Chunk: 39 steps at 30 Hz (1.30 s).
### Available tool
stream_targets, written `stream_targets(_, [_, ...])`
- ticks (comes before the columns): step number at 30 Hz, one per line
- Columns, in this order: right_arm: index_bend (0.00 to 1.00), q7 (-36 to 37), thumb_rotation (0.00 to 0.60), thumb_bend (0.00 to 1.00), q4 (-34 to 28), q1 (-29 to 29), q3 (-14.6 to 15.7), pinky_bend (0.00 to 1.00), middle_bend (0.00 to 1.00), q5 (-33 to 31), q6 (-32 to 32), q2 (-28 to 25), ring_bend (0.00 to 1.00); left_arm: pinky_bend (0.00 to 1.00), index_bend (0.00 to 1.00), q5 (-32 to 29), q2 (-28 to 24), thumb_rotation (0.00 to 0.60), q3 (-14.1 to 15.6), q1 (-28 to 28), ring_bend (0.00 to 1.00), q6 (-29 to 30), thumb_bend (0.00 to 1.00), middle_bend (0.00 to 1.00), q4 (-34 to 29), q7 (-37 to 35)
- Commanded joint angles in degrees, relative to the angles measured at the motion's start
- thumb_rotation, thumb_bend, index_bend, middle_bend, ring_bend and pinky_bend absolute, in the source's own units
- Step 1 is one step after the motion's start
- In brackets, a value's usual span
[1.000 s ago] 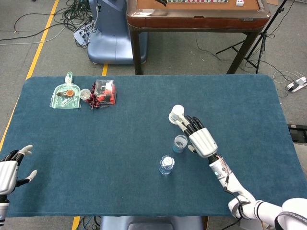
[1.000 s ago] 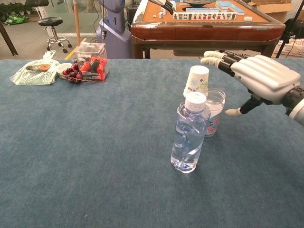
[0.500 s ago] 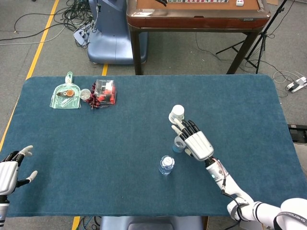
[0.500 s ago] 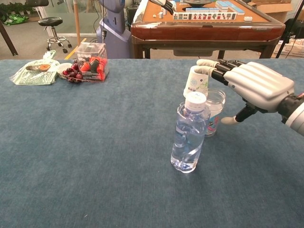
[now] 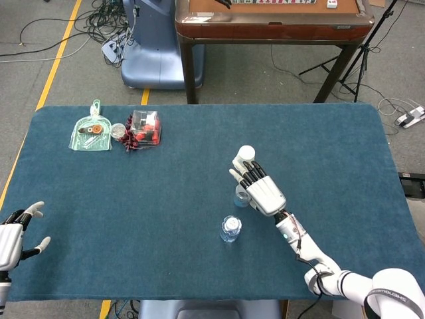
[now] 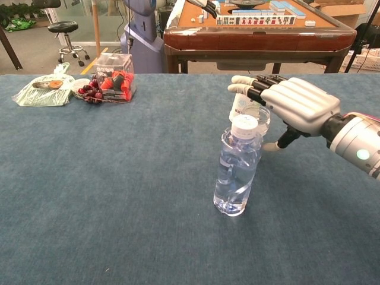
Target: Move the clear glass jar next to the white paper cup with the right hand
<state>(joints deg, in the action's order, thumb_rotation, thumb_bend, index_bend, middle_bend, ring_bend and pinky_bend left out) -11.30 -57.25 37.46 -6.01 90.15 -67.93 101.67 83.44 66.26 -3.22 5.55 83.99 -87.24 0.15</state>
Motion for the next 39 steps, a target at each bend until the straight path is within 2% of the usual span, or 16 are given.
stream_targets(1, [0.00,0.62,0.600,0.00,1.26,0.83,-0.46,0.11,0.00,-0.38,0.79,0.90,0.00,0.42,0.19,0.05,-0.04,0.600,-0.01,-0.06,0.27,0.14,0.23,0.36,-0.04,-0.07])
stream_targets(4, [0.00,0.73,0.600,0.00,1.43,1.19,-0.48,0.11,0.00,-0.45,1.05,1.11,0.00,0.42,0.19,0.01,-0.09,0.600,0.01,-0.07,0.27,0.07,0.23,0.36,0.00,-0.14])
stream_targets(8, [0.00,-1.24,0.600,0.00,-2.05,0.08,0.45,0.11,0.00,0.05,-0.31,-0.88,0.00,0.42,0.19,0.55,-0.46,0.600,0.35,0.05,0.27,-0.31,0.23,0.36,0.23,-1.12])
stream_targets(16, [0.00,-12.72,0.600,0.00,-20.64,-5.27,2.04,0.11,0.00,-0.59,-4.95,-12.64,0.00,0.43,0.19,1.22,-0.93,0.600,0.70,0.21,0.27,-0.53,0.23,0.36,-0.14,-1.19])
stream_targets(24, [0.00,-22.70,0.600,0.00,-36.16,-14.03,4.26,0.11,0.00,-7.81,-9.11,-26.74,0.00,0.43,0.19,6.08,-2.29,0.600,2.12,0.17,0.27,1.55,0.23,0.36,-0.58,-3.84])
stream_targets(31, [0.01,-17.45,0.600,0.00,-40.08,-21.14,6.08,0.11,0.00,-11.74,-13.49,-33.84,0.00,0.43,0.22,8.24,-2.47,0.600,2.50,-0.26,0.26,3.79,0.23,0.36,-0.74,-4.32])
stream_targets(39, [0.12,-9.18,0.600,0.00,-39.59,-29.14,7.43,0.11,0.05,-11.72,-20.97,-37.03,0.00,0.43,0.23,7.54,-1.71,0.600,2.11,-0.54,0.25,4.34,0.23,0.36,-0.75,-1.67])
